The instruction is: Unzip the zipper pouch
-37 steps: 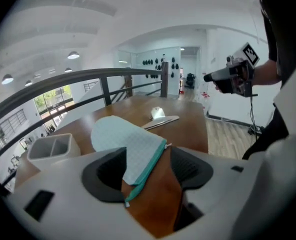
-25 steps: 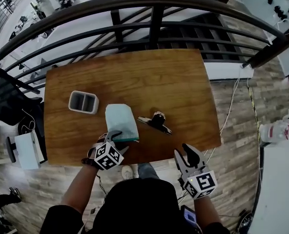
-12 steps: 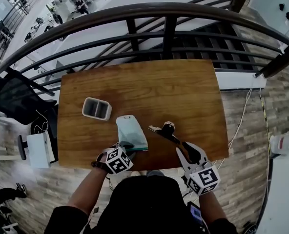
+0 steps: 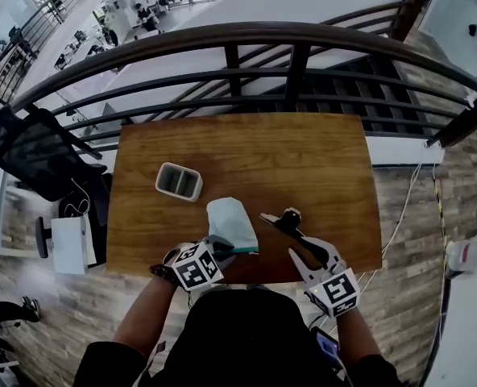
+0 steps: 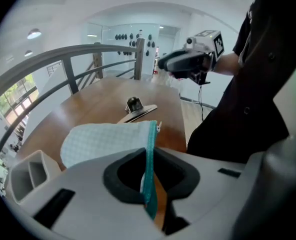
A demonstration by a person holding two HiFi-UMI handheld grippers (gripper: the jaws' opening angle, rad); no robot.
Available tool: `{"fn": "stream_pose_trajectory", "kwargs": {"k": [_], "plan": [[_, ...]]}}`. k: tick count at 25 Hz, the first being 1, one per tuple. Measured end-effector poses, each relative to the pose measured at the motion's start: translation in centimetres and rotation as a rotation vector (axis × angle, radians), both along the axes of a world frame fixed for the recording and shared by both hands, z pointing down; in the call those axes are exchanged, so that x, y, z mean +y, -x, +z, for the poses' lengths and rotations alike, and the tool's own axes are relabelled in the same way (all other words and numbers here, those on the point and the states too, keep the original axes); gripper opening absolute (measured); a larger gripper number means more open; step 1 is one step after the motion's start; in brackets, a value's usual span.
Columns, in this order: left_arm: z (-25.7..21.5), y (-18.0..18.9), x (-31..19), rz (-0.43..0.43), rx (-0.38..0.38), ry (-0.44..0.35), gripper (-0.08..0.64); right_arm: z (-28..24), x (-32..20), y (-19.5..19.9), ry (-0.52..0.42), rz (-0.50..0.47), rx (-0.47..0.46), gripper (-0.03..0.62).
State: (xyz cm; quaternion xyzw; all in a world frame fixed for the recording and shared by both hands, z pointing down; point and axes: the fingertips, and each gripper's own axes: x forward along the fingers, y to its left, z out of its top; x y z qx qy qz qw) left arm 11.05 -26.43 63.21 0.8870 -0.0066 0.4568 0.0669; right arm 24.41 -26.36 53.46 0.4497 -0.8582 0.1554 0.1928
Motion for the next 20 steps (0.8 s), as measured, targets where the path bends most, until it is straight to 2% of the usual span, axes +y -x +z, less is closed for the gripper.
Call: {"fn": "stream_pose_trajectory", "kwargs": {"k": [3, 7, 10, 16, 20], "plan": [[-2.3, 0.8, -0.4, 0.032, 0.053, 0.009, 0.049, 0.1, -0.1, 2.7, -0.016, -0.088, 0.070, 0.097], [-4.8, 1.5, -1.0, 0.044, 0.146, 0.050, 0.048, 0.7, -0.5, 5.8, -0.080, -0.239, 0.244, 0.097], [-6.3, 2.2, -1.5, 0.038, 0.201, 0.094, 0.048, 1.0, -1.1, 8.0, -0.117, -0.330, 0.312, 0.127], [-7.5, 3.6, -2.9, 0.013, 0.275, 0.142, 0.046, 3.2, -2.7, 11.5, -0.213, -0.564, 0.586, 0.172], [-7.7, 4.4, -3.7, 0.008, 0.288, 0.153, 0.046, 3.6, -4.1, 13.5, -0.235, -0.627, 0.597, 0.176]]}}
